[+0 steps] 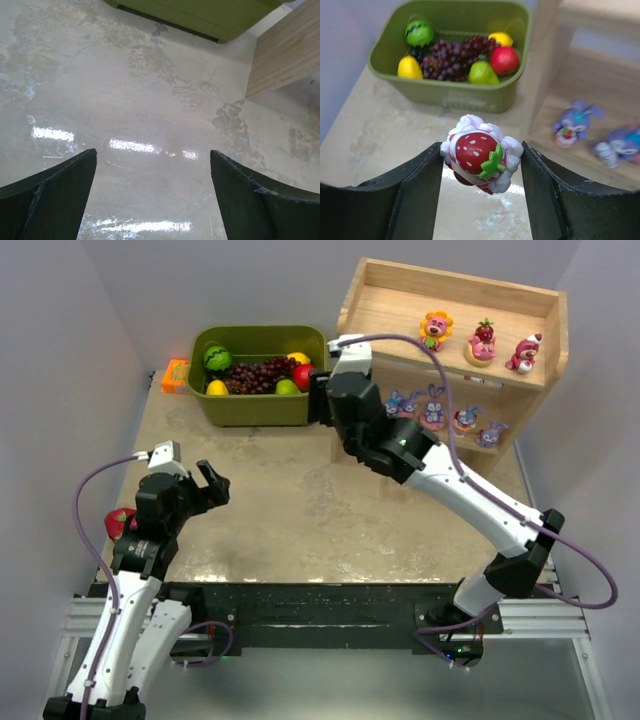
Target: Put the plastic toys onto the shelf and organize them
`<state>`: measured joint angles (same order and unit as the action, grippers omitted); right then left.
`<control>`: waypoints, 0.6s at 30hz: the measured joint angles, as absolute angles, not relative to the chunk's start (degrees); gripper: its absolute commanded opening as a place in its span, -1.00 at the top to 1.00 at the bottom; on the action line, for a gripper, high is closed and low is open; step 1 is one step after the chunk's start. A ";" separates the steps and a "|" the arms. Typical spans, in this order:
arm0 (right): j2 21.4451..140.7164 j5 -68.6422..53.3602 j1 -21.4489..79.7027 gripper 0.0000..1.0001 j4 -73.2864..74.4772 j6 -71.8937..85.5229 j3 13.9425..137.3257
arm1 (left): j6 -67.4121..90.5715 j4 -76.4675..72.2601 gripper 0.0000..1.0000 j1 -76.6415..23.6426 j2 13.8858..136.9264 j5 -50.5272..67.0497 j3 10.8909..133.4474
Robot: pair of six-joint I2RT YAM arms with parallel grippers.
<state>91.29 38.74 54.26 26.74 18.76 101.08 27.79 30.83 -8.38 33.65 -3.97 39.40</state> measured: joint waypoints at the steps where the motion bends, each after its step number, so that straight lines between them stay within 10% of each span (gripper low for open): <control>1: 90.45 39.38 53.71 1.00 27.46 17.93 102.32 | 27.99 30.41 -0.99 -8.38 34.11 -3.29 38.92; 18: 90.32 44.14 44.86 1.00 30.06 4.97 119.94 | 29.41 25.36 -0.99 -8.38 38.37 2.59 34.48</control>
<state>90.32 44.14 44.86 30.06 4.97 119.94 29.41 25.36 -8.38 38.37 2.59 34.48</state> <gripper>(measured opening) 0.613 0.994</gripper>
